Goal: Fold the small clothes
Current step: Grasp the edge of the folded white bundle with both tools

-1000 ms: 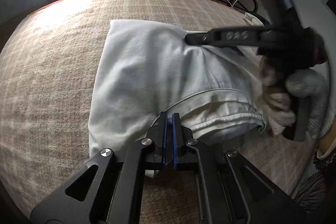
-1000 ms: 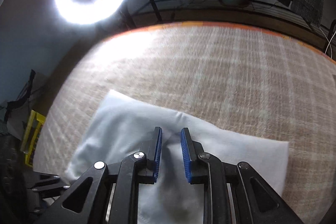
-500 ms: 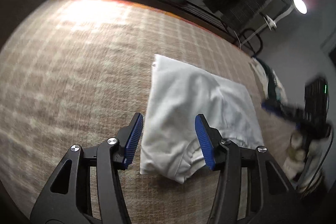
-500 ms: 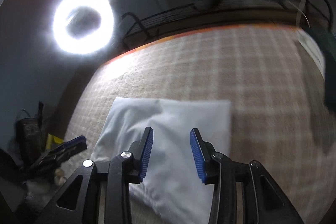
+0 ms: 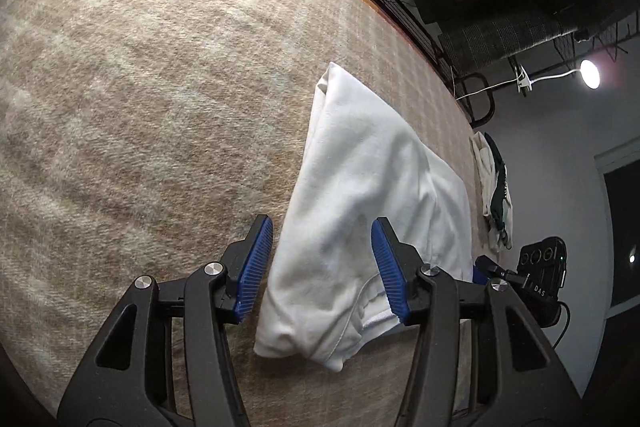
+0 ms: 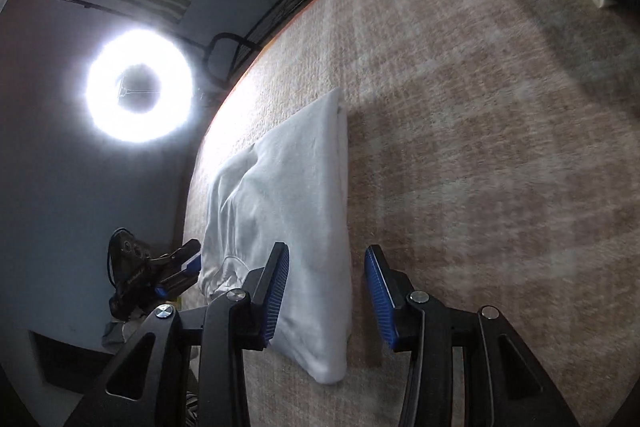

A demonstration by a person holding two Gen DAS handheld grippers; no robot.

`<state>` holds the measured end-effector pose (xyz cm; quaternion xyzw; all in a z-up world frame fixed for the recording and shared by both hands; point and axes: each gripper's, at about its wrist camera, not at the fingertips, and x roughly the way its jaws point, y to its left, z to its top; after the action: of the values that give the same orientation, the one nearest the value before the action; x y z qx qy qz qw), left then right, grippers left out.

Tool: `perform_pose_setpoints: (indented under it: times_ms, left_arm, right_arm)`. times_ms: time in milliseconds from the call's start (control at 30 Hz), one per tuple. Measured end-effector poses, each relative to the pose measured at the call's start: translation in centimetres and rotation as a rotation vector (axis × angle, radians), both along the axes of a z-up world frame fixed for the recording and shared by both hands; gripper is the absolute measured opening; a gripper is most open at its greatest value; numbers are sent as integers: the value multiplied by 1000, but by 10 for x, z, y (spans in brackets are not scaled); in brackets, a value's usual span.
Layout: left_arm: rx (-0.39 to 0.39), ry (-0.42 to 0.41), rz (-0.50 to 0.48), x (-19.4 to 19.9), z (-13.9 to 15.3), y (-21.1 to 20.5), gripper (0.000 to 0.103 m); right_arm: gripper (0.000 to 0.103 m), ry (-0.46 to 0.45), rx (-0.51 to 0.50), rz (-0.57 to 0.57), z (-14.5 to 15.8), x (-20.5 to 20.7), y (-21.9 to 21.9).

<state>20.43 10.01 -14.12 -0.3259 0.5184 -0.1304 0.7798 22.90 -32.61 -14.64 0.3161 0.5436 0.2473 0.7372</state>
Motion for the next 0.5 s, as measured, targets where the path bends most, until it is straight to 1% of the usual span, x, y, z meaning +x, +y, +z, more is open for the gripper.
perform_pose_setpoints:
  times_ms: [67,133,200,233,267,300,333,367,400,500]
  left_arm:
    - [0,-4,0,5,-1,-5,51]
    - [-4,0,3,10,-2,-8,46]
    - [12,-7,9,13,-2,-11,42]
    - [23,-9,7,14,-3,-12,37]
    - [39,0,0,16,-4,-17,23]
    - [58,3,2,16,-5,-20,16]
    - [75,-5,3,16,-4,-22,15]
    - [90,-13,0,16,-2,-27,9]
    - [110,-28,-9,16,1,-32,8]
    - [176,-77,-24,14,14,-45,7]
  right_arm:
    - [42,7,7,11,-5,4,8]
    - [42,-1,26,12,-8,7,16]
    - [42,1,34,9,-9,10,21]
    - [42,1,38,5,-9,11,22]
    - [42,0,41,3,-9,13,25]
    - [38,-2,34,1,-8,14,27]
    - [26,-3,25,3,-7,15,30]
    - [22,3,18,15,-7,17,34]
    - [14,1,-2,15,-4,21,38]
    - [9,-37,-86,24,9,21,50]
